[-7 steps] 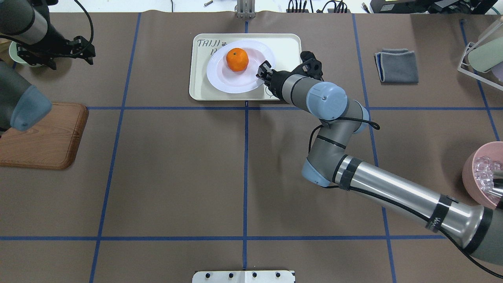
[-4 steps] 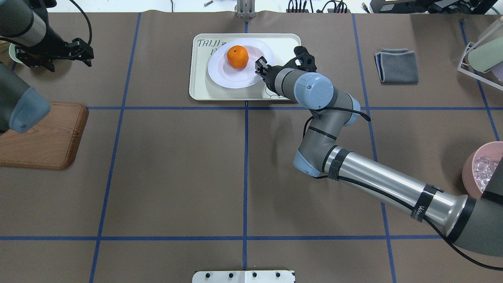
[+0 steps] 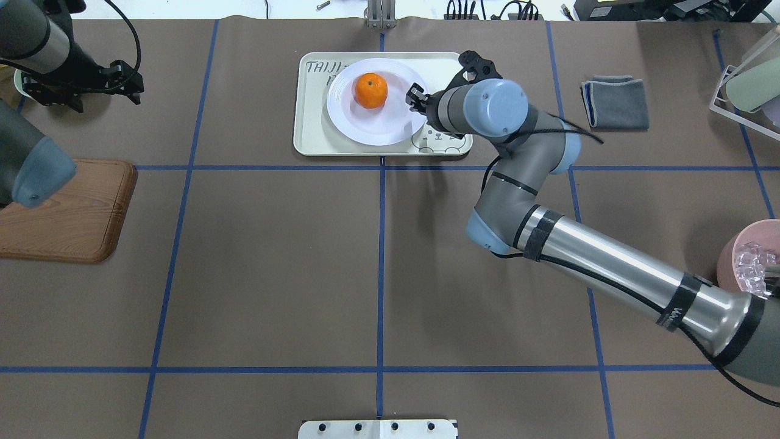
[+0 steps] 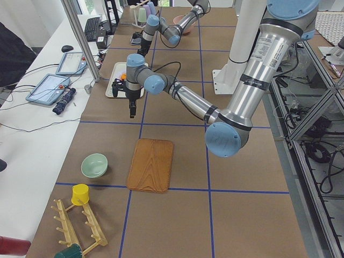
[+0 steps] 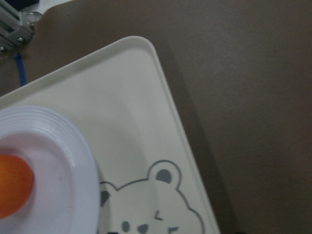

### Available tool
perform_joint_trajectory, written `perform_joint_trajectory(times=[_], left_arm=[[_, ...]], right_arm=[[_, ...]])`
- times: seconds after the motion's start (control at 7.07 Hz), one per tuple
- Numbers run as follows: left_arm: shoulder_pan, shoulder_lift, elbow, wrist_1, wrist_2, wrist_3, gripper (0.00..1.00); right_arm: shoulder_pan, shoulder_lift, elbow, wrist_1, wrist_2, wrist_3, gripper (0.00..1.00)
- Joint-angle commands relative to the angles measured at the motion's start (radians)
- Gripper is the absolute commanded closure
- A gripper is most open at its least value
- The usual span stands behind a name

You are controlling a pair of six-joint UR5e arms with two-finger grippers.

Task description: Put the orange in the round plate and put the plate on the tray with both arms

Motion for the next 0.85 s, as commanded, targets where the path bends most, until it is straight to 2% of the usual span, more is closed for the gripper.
perform_joint_trajectory(times=[0.0, 0.14, 0.28, 0.57, 0.71], left_arm=[[-0.009, 0.000, 0.001, 0.000, -0.029, 0.024, 0.02], [-0.059, 0.006, 0.001, 0.012, -0.090, 0.114, 0.02], [-0.120, 0.061, -0.001, 0.011, -0.159, 0.218, 0.02], [-0.279, 0.223, -0.030, 0.017, -0.236, 0.570, 0.02], [-0.344, 0.291, -0.021, 0.020, -0.239, 0.726, 0.02]], right_arm=[[0.156, -0.158, 0.238, -0.378, 0.218, -0.378, 0.00], [0.217, -0.268, 0.336, -0.472, 0.223, -0.554, 0.00], [0.299, -0.389, 0.378, -0.486, 0.213, -0.729, 0.00], [0.493, -0.554, 0.376, -0.477, 0.225, -1.146, 0.00], [0.578, -0.626, 0.374, -0.477, 0.232, -1.349, 0.00]])
